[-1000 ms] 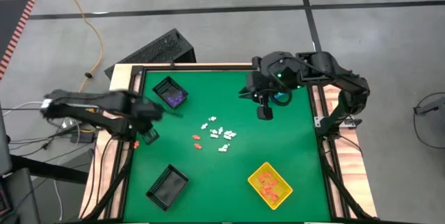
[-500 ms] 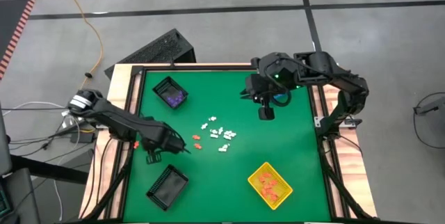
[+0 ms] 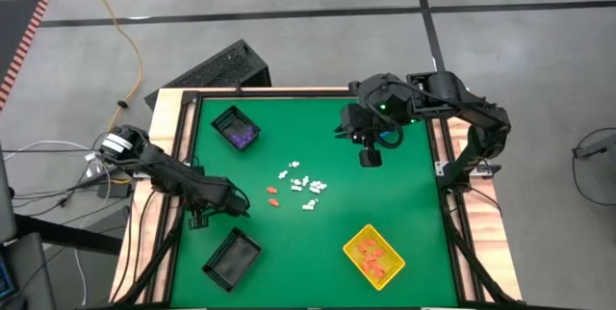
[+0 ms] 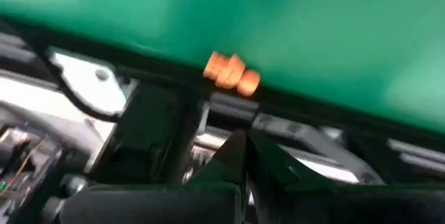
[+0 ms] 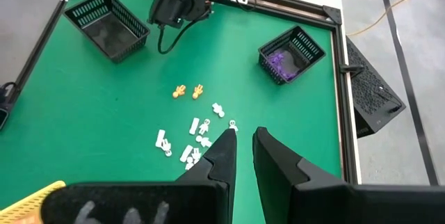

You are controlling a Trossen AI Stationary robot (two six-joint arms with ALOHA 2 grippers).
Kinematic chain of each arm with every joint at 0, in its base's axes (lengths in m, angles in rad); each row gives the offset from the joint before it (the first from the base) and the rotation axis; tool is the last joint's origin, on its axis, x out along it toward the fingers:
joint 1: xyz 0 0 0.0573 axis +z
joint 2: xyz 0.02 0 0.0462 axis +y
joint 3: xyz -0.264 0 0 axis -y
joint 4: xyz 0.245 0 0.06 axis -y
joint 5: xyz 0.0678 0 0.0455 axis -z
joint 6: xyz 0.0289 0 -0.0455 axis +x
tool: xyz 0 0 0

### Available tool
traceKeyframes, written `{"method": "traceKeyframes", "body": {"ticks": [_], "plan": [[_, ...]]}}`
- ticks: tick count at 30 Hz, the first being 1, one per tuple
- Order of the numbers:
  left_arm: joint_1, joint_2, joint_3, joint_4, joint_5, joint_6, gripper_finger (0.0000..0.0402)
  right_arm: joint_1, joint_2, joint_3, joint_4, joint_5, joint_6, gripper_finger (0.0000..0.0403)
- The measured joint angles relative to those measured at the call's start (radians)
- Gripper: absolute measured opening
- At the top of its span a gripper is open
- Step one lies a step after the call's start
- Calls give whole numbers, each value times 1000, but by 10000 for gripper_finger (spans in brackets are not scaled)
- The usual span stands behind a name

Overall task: Sort Halloween decoration
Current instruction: Put the orange skeleton toy into the yellow basket

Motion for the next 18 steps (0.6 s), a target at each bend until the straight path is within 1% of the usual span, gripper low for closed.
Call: {"method": "traceKeyframes", "body": {"ticks": [4, 7, 12, 16, 18], "plan": [[0, 5, -36, 78, 27, 11, 0, 0, 2, 0, 1, 0, 3, 70], [0, 5, -34, 86, 21, -3, 0, 0, 3, 0, 1, 0, 11, 70], [22, 13, -34, 85, 13, -83, 0, 0, 3, 0, 1, 0, 12, 70], [55, 59, -35, 103, 45, -162, 0, 0, 3, 0, 1, 0, 12, 70], [48, 76, -35, 154, 63, -206, 0, 0, 3, 0, 1, 0, 12, 70]]}}
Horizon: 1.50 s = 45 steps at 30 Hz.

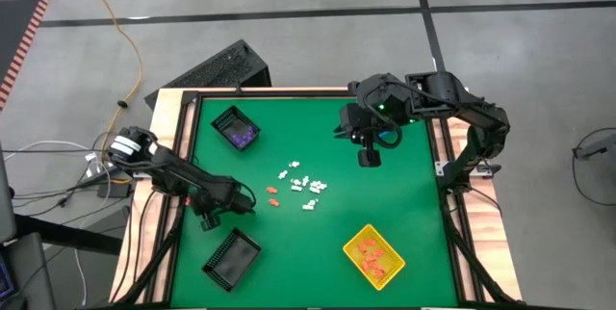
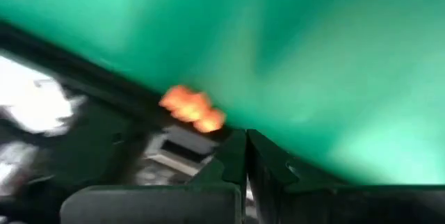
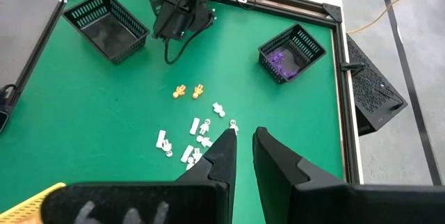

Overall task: Sort Halloween decoration
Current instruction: Put the orange skeleton toy into the yellow basket

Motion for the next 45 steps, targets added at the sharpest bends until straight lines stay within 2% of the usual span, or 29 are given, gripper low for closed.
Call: {"method": "traceKeyframes", "body": {"ticks": [4, 10, 17, 23, 28, 31, 33, 39, 45], "plan": [[0, 24, 0, 82, 21, -91, 0, 0, 0, 0, -1, -1, -1, 70], [30, 21, 0, 5, -67, -246, 0, 0, 0, 0, -23, -2, -25, 70], [36, -4, 0, 103, -149, -517, 0, 0, 0, 0, -54, -3, -27, 70], [-31, -4, 0, 99, -342, -908, 0, 0, 0, 0, -73, -4, -28, 70], [-115, -4, 0, 96, -365, -1181, 0, 0, 0, 0, -76, -10, -28, 70], [-197, -4, 5, 70, -377, -1435, 0, 0, 0, 0, -85, -13, -28, 70], [-244, -5, 8, 40, -358, -1542, 0, 0, 0, 0, -90, -13, -28, 70], [-298, -5, 8, -46, -208, -1612, 0, 0, 0, 0, -100, -21, -49, 70], [-257, 29, 9, -115, -266, -1610, 0, -5, 0, 0, -100, -31, -46, 70]]}}
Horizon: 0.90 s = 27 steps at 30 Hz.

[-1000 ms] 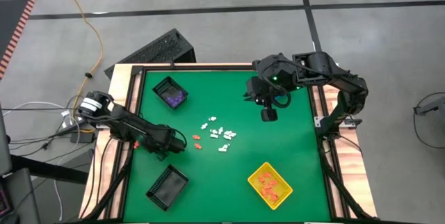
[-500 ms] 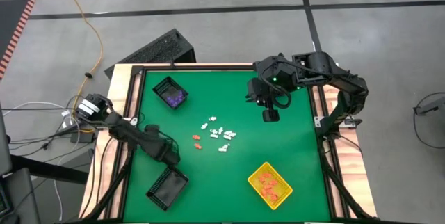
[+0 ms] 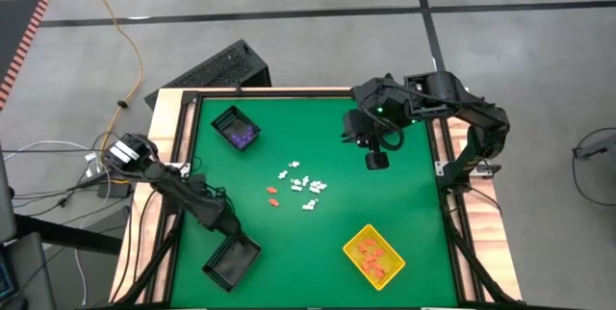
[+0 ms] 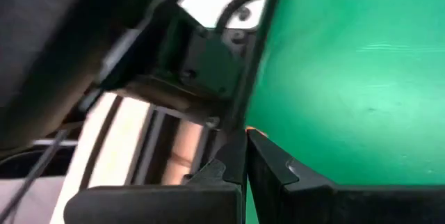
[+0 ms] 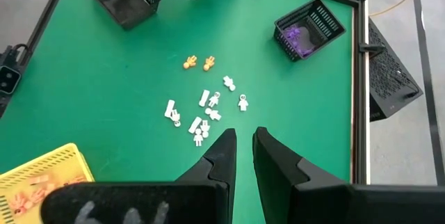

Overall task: Sort Halloween decoration
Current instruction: Put the orange skeleton toy into the yellow basket

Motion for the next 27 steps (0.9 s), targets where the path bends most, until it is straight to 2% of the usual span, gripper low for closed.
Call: {"method": "traceKeyframes", "body": {"ticks": [11, 23, 25, 27], "plan": [[-51, 0, -21, 11, 32, -3, 0, 0, 4, 0, 0, 0, 0, 70], [-67, -1, -98, 181, 60, -12, 0, 0, 6, 0, 5, 0, 5, 70], [-67, -4, -99, 209, 34, -13, 0, 0, 5, 0, 5, 0, 15, 70], [-68, -14, -90, 256, -36, -1, 0, 0, 5, 0, 5, 0, 19, 70]]}}
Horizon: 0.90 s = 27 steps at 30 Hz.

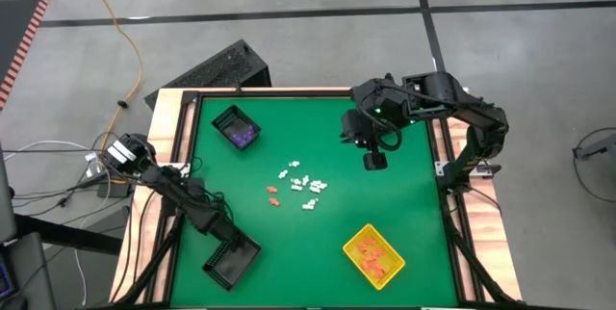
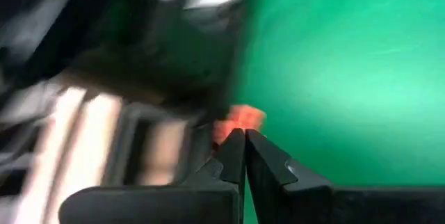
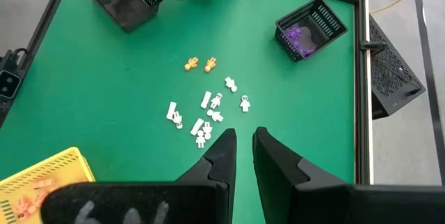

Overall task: Sort Halloween decoration
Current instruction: Put the orange skeleton toy into the yellow basket

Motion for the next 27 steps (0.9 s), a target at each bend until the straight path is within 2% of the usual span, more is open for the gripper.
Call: {"method": "traceKeyframes", "body": {"ticks": [4, 6, 8, 9, 12, 15, 17, 18, 20, 24, 27], "plan": [[1, -32, 74, 164, -315, 50, 0, 0, 0, 0, 6, 0, 0, 70], [1, -52, 130, 263, -462, 132, 0, 0, 0, 0, 11, 0, -1, 70], [2, -69, 187, 298, -545, 223, 0, 0, 0, 0, 13, 0, -1, 70], [9, -73, 212, 285, -555, 248, 0, 0, 0, 0, 15, 0, -1, 70], [28, -77, 276, 165, -523, 270, 0, -1, 0, 0, 14, 0, -9, 70], [50, -80, 323, -5, -428, 260, 0, -2, 0, 0, 15, 0, -9, 70], [59, -80, 324, -99, -355, 204, 0, -2, 0, 0, 15, 0, -9, 70], [56, -80, 318, -123, -352, 176, 0, -2, 0, 0, 16, 0, -9, 70], [50, -79, 296, -160, -320, 126, 0, -2, 0, 0, 16, 0, -7, 70], [51, -68, 222, -175, -149, 75, 0, -2, 0, 0, 15, 0, -1, 70], [36, -67, 170, -143, -81, 21, 0, -2, 0, 0, 15, 0, -1, 70]]}}
